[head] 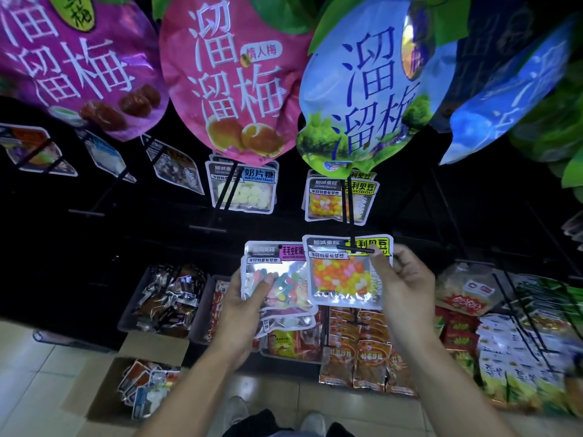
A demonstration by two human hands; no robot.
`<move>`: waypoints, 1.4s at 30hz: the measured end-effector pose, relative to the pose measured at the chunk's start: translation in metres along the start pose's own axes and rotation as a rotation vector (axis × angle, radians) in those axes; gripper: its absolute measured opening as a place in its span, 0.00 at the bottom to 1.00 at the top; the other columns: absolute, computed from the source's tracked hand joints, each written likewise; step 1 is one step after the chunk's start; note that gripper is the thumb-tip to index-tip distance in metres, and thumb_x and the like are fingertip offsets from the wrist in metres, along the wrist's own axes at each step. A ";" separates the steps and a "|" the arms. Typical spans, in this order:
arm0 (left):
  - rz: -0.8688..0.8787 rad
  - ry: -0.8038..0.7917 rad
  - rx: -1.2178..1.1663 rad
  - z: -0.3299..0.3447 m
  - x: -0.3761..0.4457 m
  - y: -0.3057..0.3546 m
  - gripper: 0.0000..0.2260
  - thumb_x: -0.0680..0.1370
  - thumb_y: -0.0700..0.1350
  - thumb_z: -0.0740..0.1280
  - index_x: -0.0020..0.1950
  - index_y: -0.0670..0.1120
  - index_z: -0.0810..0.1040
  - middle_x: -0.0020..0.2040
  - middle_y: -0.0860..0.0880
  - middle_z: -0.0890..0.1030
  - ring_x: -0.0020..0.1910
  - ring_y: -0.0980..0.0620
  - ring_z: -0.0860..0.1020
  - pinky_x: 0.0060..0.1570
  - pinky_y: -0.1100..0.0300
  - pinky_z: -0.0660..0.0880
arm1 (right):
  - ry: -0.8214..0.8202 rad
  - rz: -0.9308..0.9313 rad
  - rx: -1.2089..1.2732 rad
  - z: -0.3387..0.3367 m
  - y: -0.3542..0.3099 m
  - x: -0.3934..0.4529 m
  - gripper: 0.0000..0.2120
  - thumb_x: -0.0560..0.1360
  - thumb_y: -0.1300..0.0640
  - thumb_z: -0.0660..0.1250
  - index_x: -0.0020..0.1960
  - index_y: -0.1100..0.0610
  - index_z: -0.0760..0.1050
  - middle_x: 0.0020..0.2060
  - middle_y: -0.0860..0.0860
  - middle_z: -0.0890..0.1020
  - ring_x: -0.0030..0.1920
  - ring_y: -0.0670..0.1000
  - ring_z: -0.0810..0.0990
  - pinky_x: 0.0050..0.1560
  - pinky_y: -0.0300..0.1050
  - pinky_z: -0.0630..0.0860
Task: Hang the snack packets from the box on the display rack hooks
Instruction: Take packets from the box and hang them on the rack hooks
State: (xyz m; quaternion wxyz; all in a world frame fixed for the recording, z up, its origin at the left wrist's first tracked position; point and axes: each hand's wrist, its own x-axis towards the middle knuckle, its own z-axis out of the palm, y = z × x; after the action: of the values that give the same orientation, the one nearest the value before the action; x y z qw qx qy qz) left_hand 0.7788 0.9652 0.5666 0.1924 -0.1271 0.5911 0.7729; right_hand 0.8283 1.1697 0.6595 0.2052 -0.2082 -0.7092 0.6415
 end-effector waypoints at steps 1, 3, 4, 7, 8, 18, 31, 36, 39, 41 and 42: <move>0.007 0.003 0.006 0.001 -0.001 0.000 0.26 0.72 0.55 0.74 0.70 0.56 0.75 0.58 0.49 0.86 0.55 0.46 0.86 0.57 0.43 0.82 | 0.010 -0.004 0.000 0.001 0.001 -0.001 0.07 0.81 0.57 0.67 0.45 0.55 0.79 0.29 0.42 0.79 0.29 0.39 0.72 0.39 0.44 0.69; 0.000 0.013 0.018 0.000 -0.001 0.000 0.33 0.70 0.59 0.76 0.73 0.58 0.71 0.62 0.50 0.85 0.58 0.47 0.85 0.61 0.42 0.80 | 0.024 -0.002 0.013 0.002 0.004 -0.001 0.06 0.81 0.56 0.68 0.45 0.54 0.80 0.32 0.45 0.81 0.33 0.43 0.76 0.42 0.44 0.72; 0.000 0.012 0.023 0.000 -0.002 0.000 0.33 0.71 0.59 0.76 0.74 0.58 0.71 0.62 0.50 0.85 0.58 0.47 0.85 0.62 0.42 0.80 | 0.028 0.004 0.021 0.003 0.004 -0.002 0.06 0.81 0.56 0.68 0.46 0.54 0.80 0.34 0.46 0.82 0.35 0.44 0.78 0.43 0.42 0.74; 0.010 0.004 0.010 -0.001 -0.003 -0.001 0.22 0.76 0.51 0.74 0.69 0.58 0.74 0.57 0.51 0.87 0.55 0.47 0.86 0.57 0.44 0.82 | 0.024 0.001 0.027 0.005 0.000 -0.002 0.06 0.81 0.59 0.67 0.46 0.55 0.80 0.36 0.46 0.85 0.38 0.43 0.82 0.42 0.35 0.77; 0.008 0.003 0.010 -0.001 -0.003 -0.001 0.20 0.77 0.50 0.73 0.68 0.58 0.75 0.57 0.51 0.87 0.54 0.47 0.87 0.56 0.46 0.82 | 0.027 0.002 0.033 0.005 -0.001 -0.002 0.07 0.82 0.60 0.66 0.46 0.55 0.80 0.35 0.45 0.84 0.37 0.42 0.81 0.41 0.33 0.77; 0.018 0.016 0.002 -0.002 -0.005 -0.002 0.18 0.78 0.49 0.72 0.68 0.58 0.75 0.57 0.50 0.87 0.54 0.48 0.87 0.53 0.47 0.84 | 0.072 0.045 0.031 0.016 -0.001 0.011 0.07 0.82 0.54 0.67 0.45 0.53 0.79 0.32 0.51 0.76 0.31 0.46 0.72 0.39 0.40 0.72; 0.041 0.063 -0.008 -0.011 -0.010 -0.002 0.18 0.78 0.48 0.73 0.67 0.55 0.76 0.57 0.49 0.87 0.54 0.46 0.87 0.57 0.42 0.82 | 0.155 0.104 0.066 0.044 0.005 0.097 0.10 0.80 0.52 0.70 0.40 0.51 0.76 0.30 0.48 0.71 0.34 0.42 0.71 0.41 0.32 0.71; 0.058 0.084 -0.021 -0.010 -0.012 0.002 0.17 0.78 0.47 0.73 0.66 0.55 0.76 0.56 0.49 0.87 0.52 0.47 0.87 0.50 0.48 0.84 | 0.209 0.112 0.089 0.044 0.009 0.101 0.06 0.79 0.53 0.72 0.44 0.48 0.78 0.40 0.49 0.82 0.42 0.41 0.78 0.44 0.31 0.72; 0.061 0.104 -0.003 -0.008 -0.014 0.005 0.19 0.78 0.48 0.74 0.68 0.55 0.76 0.56 0.50 0.87 0.53 0.47 0.87 0.54 0.43 0.83 | 0.278 0.123 0.143 0.035 0.022 0.088 0.09 0.76 0.57 0.75 0.52 0.51 0.77 0.51 0.54 0.84 0.51 0.47 0.82 0.53 0.35 0.76; 0.063 0.106 0.004 -0.007 -0.016 0.006 0.20 0.77 0.49 0.74 0.68 0.56 0.76 0.57 0.49 0.87 0.55 0.46 0.86 0.57 0.41 0.82 | 0.267 0.163 0.099 0.032 0.029 0.069 0.11 0.75 0.57 0.76 0.51 0.49 0.76 0.50 0.53 0.84 0.49 0.48 0.81 0.60 0.44 0.78; 0.060 0.104 -0.002 -0.006 -0.018 0.006 0.20 0.77 0.49 0.74 0.68 0.57 0.76 0.58 0.49 0.87 0.55 0.46 0.86 0.58 0.41 0.82 | 0.203 0.206 0.041 0.032 0.030 0.056 0.10 0.75 0.56 0.77 0.50 0.49 0.77 0.48 0.54 0.84 0.47 0.48 0.81 0.59 0.47 0.78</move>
State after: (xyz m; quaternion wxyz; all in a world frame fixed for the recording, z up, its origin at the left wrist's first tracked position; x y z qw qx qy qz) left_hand 0.7921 0.9554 0.5780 0.1383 -0.1493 0.6032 0.7712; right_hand 0.7648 1.1779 0.6278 0.2131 -0.3394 -0.6466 0.6491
